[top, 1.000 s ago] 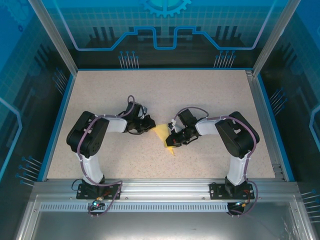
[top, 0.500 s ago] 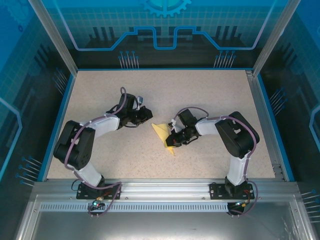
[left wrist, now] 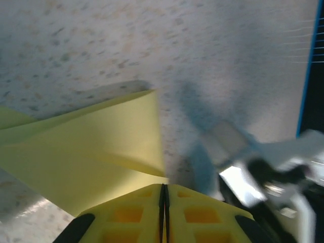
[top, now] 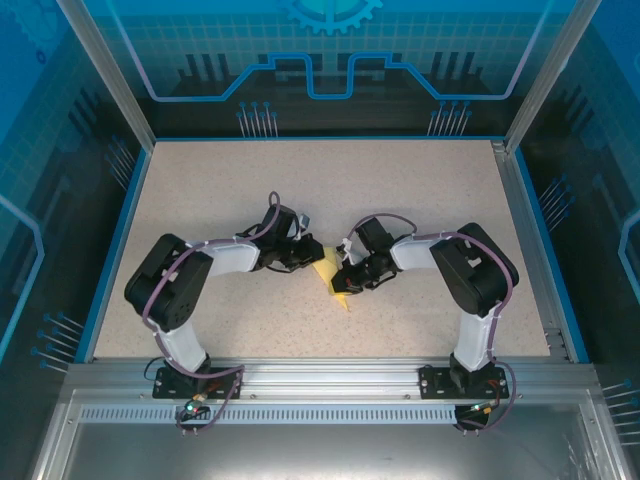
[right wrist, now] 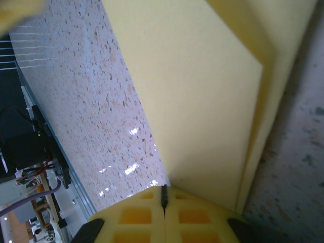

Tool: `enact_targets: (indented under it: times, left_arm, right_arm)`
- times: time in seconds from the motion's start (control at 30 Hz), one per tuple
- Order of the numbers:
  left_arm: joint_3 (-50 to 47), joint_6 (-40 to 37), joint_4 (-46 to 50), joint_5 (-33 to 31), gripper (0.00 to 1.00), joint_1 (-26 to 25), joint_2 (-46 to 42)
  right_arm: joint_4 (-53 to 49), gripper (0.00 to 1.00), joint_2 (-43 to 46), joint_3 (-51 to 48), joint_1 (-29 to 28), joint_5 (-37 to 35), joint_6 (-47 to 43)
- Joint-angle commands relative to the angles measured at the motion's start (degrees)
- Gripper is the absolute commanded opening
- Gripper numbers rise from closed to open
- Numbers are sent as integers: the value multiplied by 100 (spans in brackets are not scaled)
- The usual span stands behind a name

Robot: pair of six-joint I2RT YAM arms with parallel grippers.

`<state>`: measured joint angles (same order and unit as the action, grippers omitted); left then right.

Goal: Fold a paper plane with a square sheet of paper (pick it up from the middle)
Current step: Fold the wing for the fifth time at the center of the table.

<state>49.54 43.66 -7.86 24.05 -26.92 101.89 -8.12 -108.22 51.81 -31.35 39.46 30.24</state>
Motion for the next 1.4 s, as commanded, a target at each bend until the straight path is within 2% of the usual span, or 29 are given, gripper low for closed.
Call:
enact_targets:
  times: [0.0,0.3,0.53,0.8,1.37]
  left_arm:
    - [-105,287,-294,11,12,-28,317]
    - [-276,288,-120,-270,9,-32,534]
    - [-302,290,-140,-270,9,-26,549]
    - [-232,301,-59,-322,7,-32,569]
    - [-246,400,12,-462,4,-29,753]
  right_arm:
    - [-302,0,-40,-83,33,-582,31]
    - [-355,0,631,103,-33,-324,114]
    - [-506,1,441,461,-320,-336,81]
    - [-124,1,-19,-47,-198,-410,161]
    - [-78,3,470,-529,-129,-203,136]
